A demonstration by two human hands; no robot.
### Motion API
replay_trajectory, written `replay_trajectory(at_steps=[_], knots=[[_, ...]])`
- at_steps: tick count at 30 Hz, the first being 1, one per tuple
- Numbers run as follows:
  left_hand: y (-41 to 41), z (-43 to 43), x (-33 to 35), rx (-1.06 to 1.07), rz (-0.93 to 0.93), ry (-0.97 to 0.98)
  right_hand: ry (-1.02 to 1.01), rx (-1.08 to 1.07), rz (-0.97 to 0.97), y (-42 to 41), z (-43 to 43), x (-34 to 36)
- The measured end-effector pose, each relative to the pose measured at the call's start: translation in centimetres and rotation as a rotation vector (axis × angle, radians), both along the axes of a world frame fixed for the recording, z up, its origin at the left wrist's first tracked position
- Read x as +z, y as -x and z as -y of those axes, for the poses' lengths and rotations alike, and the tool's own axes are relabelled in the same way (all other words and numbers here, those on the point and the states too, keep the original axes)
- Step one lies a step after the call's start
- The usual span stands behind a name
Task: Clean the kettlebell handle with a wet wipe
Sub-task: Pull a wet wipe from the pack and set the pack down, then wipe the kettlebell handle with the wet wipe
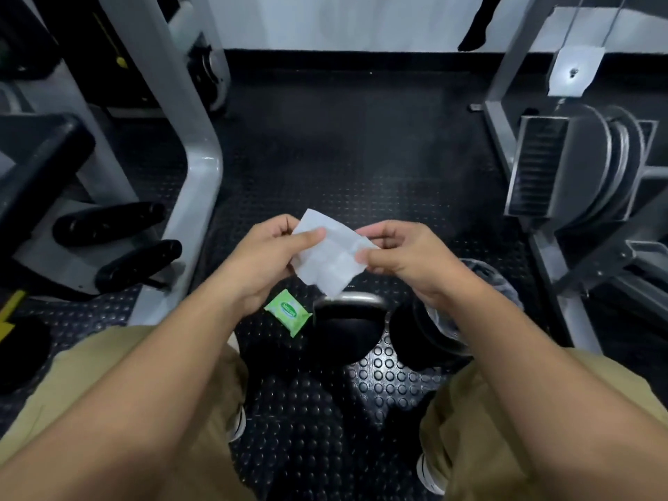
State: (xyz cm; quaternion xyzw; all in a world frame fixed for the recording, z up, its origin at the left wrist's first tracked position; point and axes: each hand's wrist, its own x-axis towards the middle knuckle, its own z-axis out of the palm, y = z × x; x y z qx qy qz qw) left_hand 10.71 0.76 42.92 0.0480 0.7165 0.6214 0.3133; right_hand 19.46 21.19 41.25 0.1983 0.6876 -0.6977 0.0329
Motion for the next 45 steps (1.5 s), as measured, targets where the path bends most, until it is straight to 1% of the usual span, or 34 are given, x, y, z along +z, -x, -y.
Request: replay_trajectory(at_steps=[1,2,4,5,6,7,9,11,14,17,19,22,24,26,28,30,33,34,35,36,38,39,40,42,45], knots=[[0.1,-0.1,0.5,-0.004,0.004,-0.015,-0.005,0.011,-0.005,0.0,-0.2,0.4],[0.1,-0.2,1.0,-0.004,0.012,-0.037,0.041,-0.001,-0.001,-0.1,-0.3,0.7],[-0.2,-0.4,1.7,0.001,0.03,-0.097,0.279,-0.042,0.031,-0.3,-0.2,1.7],[-0.5,-0.5,2.0,0.006,0.028,-0.124,0.383,-0.021,0.059,-0.4,0.0,2.0],[-0.9,-0.5,2.2,0.007,0.003,-0.138,0.422,0.029,0.093,-0.5,0.2,2.3],[-1.3,-0.5,2.4,-0.003,-0.06,-0.133,0.41,0.085,0.125,-0.6,0.7,2.4],[-1.8,-0.1,2.7,-0.073,-0.258,-0.077,0.314,0.135,0.151,-0.9,1.7,2.3],[-2.2,0.4,2.8,-0.103,-0.393,-0.02,0.282,0.077,0.132,-1.0,2.5,1.9],[-2.0,1.1,2.5,0.013,-0.43,0.015,0.34,-0.012,0.088,-1.2,2.8,1.4],[-1.0,2.0,1.9,0.131,-0.493,0.085,0.323,-0.057,0.115,-1.6,2.5,1.1],[-0.5,2.5,1.6,0.172,-0.547,0.132,0.314,-0.105,0.133,-1.8,2.5,0.7],[-1.1,2.0,1.4,0.138,-0.731,0.227,0.324,-0.173,0.128,-2.0,3.1,0.6],[-2.2,1.1,1.0,0.036,-0.855,0.273,0.362,-0.193,0.111,-1.8,3.8,0.5],[-3.5,0.2,0.4,-0.102,-0.856,0.312,0.409,-0.181,0.102,-1.5,4.4,0.5],[-4.3,-0.2,0.0,-0.201,-0.797,0.376,0.438,-0.162,0.1,-1.2,4.6,0.4],[-4.2,0.1,-0.5,-0.214,-0.739,0.4,0.451,-0.111,0.104,-0.9,4.4,0.3],[-2.8,0.7,-1.3,-0.15,-0.719,0.419,0.502,0.027,0.118,-0.3,4.0,0.4],[-2.0,0.8,-1.9,-0.102,-0.69,0.44,0.464,0.059,0.134,0.2,3.9,0.2],[-1.0,0.8,-2.6,-0.052,-0.654,0.465,0.37,0.078,0.148,0.7,3.8,-0.1],[0.0,0.7,-3.8,0.004,-0.62,0.501,0.188,0.081,0.152,1.3,3.7,-0.7],[1.9,0.5,-6.5,0.069,-0.524,0.568,-0.373,0.095,0.14,2.2,3.1,-3.3],[2.6,0.5,-8.1,0.094,-0.473,0.606,-0.631,0.15,0.148,2.5,2.7,-5.2],[3.0,0.5,-9.9,0.114,-0.417,0.638,-0.806,0.228,0.175,2.4,2.5,-7.3],[3.1,0.4,-13.5,0.139,-0.297,0.686,-1.0,0.398,0.258,1.6,2.3,-11.7],[1.9,-0.3,-18.1,0.129,-0.117,0.716,-1.118,0.575,0.371,-0.4,2.2,-16.6]])
